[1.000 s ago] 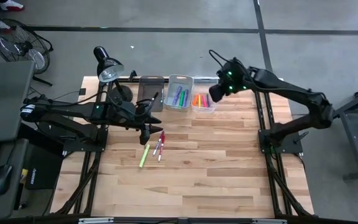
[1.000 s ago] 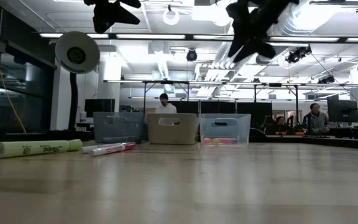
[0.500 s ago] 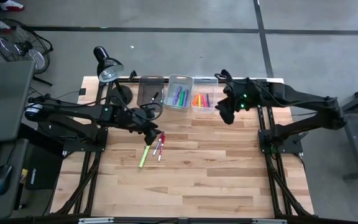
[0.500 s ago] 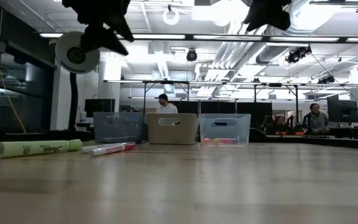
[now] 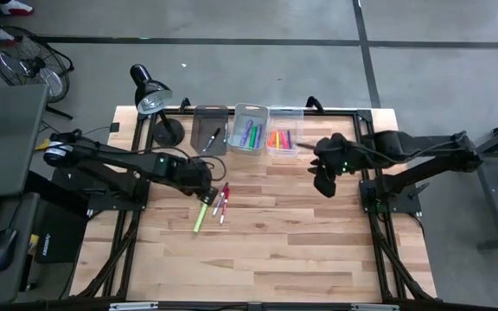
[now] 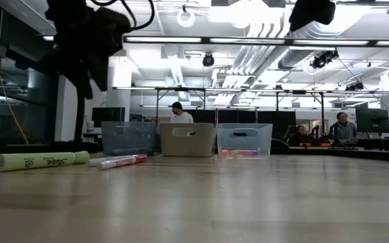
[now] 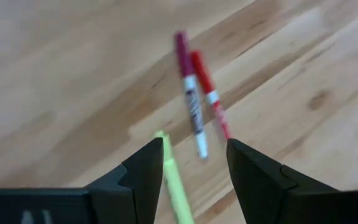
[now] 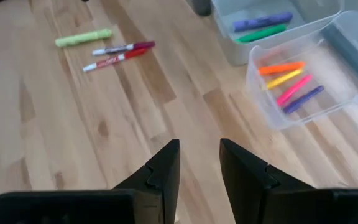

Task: Pick & Place Markers
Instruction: Put the light green highlighter into the white bin

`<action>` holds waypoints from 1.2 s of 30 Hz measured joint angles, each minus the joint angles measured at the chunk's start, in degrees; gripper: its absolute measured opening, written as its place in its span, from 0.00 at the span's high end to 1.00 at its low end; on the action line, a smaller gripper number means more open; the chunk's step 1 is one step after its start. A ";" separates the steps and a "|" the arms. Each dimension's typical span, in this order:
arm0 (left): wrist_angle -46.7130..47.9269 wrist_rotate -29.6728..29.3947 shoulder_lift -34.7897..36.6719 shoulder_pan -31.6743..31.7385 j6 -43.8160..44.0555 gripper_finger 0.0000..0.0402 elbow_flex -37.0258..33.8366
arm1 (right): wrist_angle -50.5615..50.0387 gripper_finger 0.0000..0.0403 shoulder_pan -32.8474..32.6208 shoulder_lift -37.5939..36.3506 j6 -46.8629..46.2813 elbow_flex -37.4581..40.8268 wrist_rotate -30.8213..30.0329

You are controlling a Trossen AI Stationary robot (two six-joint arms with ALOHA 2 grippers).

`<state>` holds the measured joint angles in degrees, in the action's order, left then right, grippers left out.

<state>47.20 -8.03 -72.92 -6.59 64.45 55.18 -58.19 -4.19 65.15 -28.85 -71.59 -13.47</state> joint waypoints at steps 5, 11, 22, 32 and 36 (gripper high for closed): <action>1.08 0.59 -2.40 -3.22 7.00 0.57 -0.02 | 0.44 0.74 -4.52 -0.01 -1.95 1.62 -0.91; 1.46 4.75 -7.21 -6.12 12.78 0.57 -0.02 | 1.87 0.74 -9.45 -0.01 -3.71 3.21 -3.11; -0.37 10.86 -16.48 -8.53 18.38 0.57 -0.01 | 2.69 0.74 -14.39 -0.01 -3.72 3.21 -5.93; -3.55 11.99 -20.06 -8.53 18.60 0.57 0.38 | 2.22 0.74 -17.03 -0.01 -3.73 3.19 -6.60; -3.94 13.27 -21.80 -8.44 19.40 0.57 0.68 | 2.01 0.74 -17.96 -0.01 -3.84 3.19 -7.16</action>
<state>43.27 5.24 -94.71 -15.03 83.85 55.86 -56.18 -22.15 65.14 -32.70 -68.40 -20.63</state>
